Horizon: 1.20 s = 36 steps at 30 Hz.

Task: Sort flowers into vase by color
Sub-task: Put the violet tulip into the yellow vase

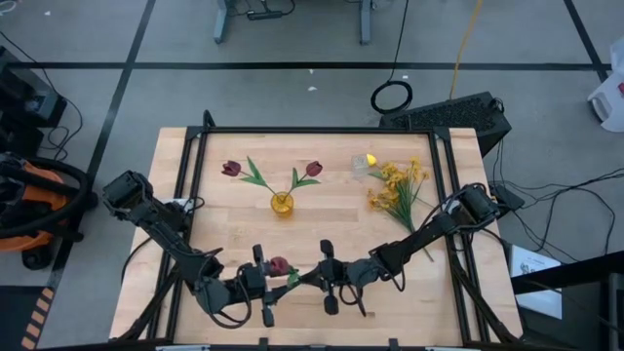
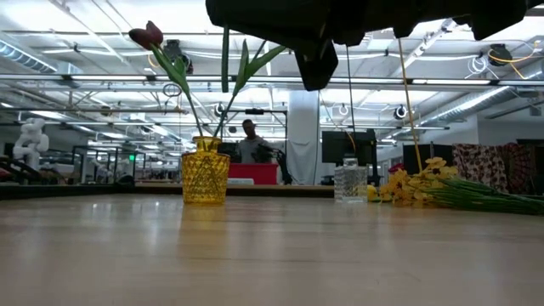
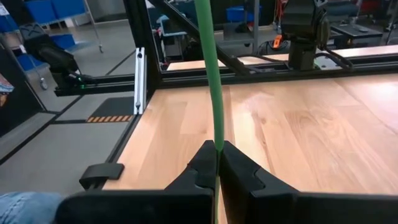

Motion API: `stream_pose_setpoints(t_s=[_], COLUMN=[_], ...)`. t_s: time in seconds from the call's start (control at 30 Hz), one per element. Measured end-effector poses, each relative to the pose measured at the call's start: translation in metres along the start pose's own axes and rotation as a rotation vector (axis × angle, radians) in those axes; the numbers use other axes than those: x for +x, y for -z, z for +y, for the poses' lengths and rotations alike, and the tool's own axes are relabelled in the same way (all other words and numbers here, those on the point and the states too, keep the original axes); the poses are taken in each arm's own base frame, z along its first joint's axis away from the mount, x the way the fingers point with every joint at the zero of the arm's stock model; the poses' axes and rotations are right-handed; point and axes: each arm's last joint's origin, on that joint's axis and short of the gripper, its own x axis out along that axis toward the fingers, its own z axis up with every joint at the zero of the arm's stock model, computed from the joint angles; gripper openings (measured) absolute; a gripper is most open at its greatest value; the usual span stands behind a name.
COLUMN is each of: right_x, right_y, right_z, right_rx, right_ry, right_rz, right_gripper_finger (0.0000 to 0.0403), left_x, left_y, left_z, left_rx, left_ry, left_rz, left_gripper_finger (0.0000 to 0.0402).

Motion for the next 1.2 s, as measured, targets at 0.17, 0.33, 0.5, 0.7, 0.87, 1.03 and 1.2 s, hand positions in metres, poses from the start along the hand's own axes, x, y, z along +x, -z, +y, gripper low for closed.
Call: stream_pose_setpoints(t_s=[0.17, 0.33, 0.5, 0.7, 0.87, 1.03, 1.2], right_x=[0.000, 0.000, 0.000, 0.000, -0.001, -0.003, -0.005], right_y=[0.000, 0.000, 0.000, 0.000, 0.000, 0.005, 0.012], right_z=[0.000, 0.000, 0.000, 0.000, 0.000, 0.000, -0.002], right_rx=[0.001, 0.001, 0.001, 0.000, -0.001, -0.026, -0.026], right_ry=[0.000, -0.001, -0.002, -0.002, 0.055, 0.190, 0.289], right_rz=[-0.002, -0.002, -0.003, -0.003, -0.016, -0.002, 0.036], right_gripper_finger=[0.0000, 0.0000, 0.0000, 0.0017, 0.0066, 0.0131, 0.0182], left_x=[0.000, 0.000, 0.001, 0.004, 0.003, -0.005, -0.011], left_y=[0.002, 0.002, 0.002, 0.001, 0.001, -0.012, -0.034], left_z=[0.000, 0.000, 0.001, 0.003, 0.003, 0.007, 0.017], left_rx=[0.015, 0.018, 0.019, 0.018, 0.046, 0.098, 0.141], left_ry=[0.001, 0.006, 0.002, -0.008, -0.023, -0.118, -0.211], left_rz=[0.012, 0.015, 0.014, 0.012, 0.004, -0.026, -0.058], left_gripper_finger=[0.0109, 0.0062, 0.0017, 0.0006, 0.0005, 0.0004, 0.0004])
